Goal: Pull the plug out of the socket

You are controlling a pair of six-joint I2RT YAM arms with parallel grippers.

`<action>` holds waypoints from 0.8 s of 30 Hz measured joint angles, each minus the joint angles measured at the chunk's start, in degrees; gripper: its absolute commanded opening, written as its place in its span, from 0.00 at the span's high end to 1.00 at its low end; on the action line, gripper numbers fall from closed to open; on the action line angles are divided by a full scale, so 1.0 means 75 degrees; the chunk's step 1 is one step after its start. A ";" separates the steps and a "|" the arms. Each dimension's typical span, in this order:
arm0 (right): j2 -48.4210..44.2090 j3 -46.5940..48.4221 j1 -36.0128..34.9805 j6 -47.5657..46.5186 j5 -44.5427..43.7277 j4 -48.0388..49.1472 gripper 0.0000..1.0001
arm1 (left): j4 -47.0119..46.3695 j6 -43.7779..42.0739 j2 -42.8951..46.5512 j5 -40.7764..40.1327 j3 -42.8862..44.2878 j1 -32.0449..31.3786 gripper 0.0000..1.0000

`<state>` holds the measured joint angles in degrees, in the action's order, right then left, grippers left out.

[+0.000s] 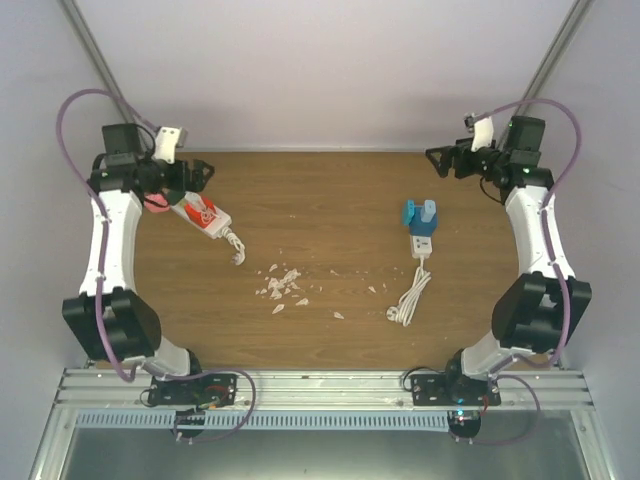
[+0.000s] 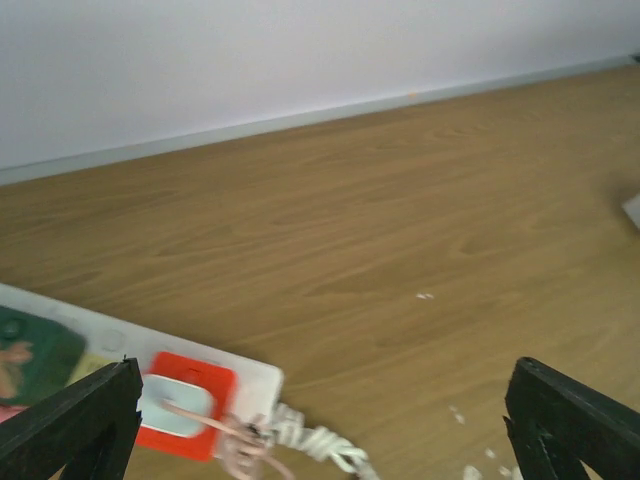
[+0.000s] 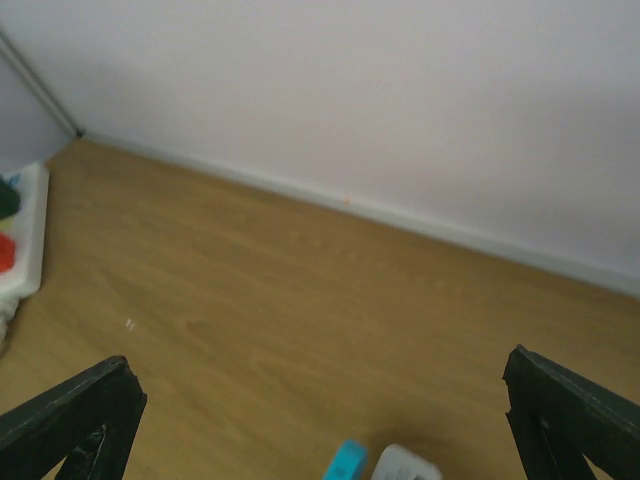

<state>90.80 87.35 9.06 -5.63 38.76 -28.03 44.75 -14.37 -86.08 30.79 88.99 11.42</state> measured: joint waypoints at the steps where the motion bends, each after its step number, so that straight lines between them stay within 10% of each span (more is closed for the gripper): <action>1: -0.0198 -0.0239 -0.0157 -0.0076 -0.0143 -0.0178 0.00 | 0.0035 -0.0015 0.0280 -0.0003 -0.0227 -0.0128 0.01; 24: -0.2690 -0.3716 -0.1288 -0.1818 -0.2247 -0.2142 0.00 | 0.0428 -0.0833 0.3008 -0.0458 -0.3162 -0.2486 0.01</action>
<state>70.63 59.48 -0.60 -19.27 21.91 -44.10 47.97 -20.62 -63.53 27.35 65.28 -7.22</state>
